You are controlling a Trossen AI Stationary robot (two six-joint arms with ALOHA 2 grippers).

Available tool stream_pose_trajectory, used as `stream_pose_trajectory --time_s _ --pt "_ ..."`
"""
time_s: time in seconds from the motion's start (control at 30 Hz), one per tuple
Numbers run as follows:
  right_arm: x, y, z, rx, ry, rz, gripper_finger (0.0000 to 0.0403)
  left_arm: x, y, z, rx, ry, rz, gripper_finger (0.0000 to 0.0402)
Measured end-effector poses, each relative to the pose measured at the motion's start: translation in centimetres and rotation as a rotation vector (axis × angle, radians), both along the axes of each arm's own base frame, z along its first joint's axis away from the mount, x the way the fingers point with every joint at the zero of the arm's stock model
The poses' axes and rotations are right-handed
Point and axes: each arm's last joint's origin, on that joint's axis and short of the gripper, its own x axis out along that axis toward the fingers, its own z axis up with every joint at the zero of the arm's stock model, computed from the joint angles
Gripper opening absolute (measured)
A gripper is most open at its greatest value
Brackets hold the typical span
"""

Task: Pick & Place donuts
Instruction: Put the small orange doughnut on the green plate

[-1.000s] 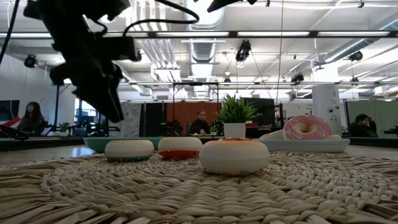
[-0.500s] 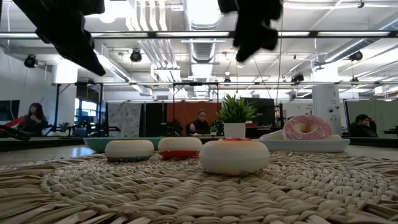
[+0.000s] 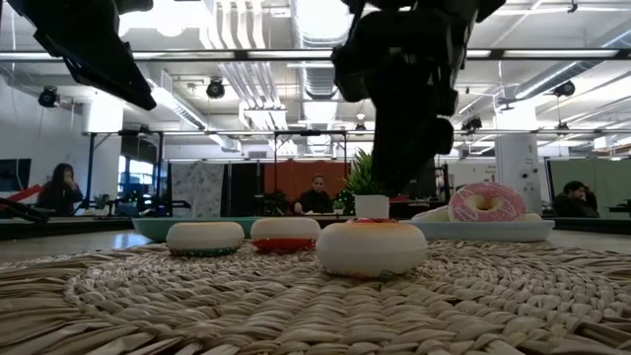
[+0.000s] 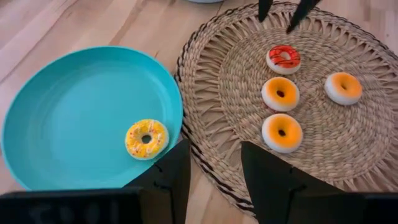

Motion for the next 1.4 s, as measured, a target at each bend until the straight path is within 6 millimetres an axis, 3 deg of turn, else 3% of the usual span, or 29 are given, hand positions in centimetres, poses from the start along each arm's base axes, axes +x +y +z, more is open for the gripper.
stream_pose_trajectory --time_s 0.27,0.47,0.9,1.17,1.4 --pt "1.7 0.4 -2.8 -0.020 0.060 0.026 0.0182 0.0 0.0 0.0 0.003 0.001 0.003 0.0116" --pt "2.7 0.8 -3.2 0.004 0.068 0.069 0.0173 -0.1 0.1 -0.1 0.009 0.009 0.003 0.0116" --pt "1.9 0.7 0.3 -0.011 -0.001 0.108 0.0186 -0.3 0.2 -0.2 0.034 0.029 0.006 0.0116" --pt "2.5 1.6 -2.5 -0.022 0.048 0.147 0.0185 -0.3 0.2 -0.2 0.044 0.022 0.016 0.0116" --pt "2.7 1.7 -3.3 -0.030 0.058 0.148 0.0178 -0.3 0.2 -0.2 0.043 0.022 0.017 0.0116"
